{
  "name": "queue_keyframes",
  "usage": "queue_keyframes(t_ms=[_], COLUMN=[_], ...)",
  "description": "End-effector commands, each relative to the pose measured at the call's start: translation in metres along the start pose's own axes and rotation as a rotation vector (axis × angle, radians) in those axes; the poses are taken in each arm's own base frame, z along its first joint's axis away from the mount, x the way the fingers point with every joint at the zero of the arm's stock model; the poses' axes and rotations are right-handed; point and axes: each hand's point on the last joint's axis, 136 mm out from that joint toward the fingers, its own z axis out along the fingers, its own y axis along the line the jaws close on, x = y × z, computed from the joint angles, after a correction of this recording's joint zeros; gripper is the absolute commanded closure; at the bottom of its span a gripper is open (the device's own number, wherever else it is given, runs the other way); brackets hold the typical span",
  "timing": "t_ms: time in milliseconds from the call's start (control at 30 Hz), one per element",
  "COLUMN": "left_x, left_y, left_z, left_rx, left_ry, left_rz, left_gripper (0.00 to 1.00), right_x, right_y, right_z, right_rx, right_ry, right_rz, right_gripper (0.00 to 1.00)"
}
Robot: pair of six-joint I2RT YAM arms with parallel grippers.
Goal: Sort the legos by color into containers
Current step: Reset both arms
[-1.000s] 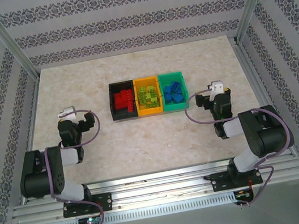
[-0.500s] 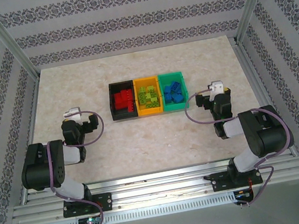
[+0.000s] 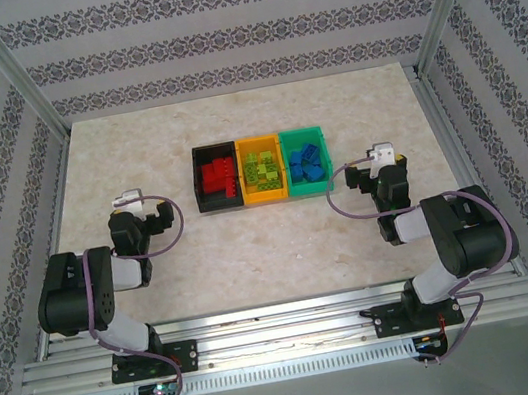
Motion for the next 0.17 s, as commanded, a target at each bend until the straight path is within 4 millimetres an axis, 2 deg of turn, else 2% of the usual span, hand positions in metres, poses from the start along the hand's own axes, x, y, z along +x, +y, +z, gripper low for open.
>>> queue_keyframes(t_ms=[0,133], left_x=[-0.0146,-0.0143], left_y=[-0.0034,-0.0034], left_z=[0.0016,0.0017], left_rx=[0.008,0.008], left_ry=[-0.051,-0.050], left_rz=[0.014,0.014], left_gripper=[0.01,0.01], right_x=[-0.0106,-0.0109], right_y=[0.0076,0.0067], right_z=[0.0013,0.0013], right_rx=[-0.054,-0.051], right_ry=[-0.034,-0.036], right_rz=[-0.005,-0.004], right_gripper=[0.02,0.02])
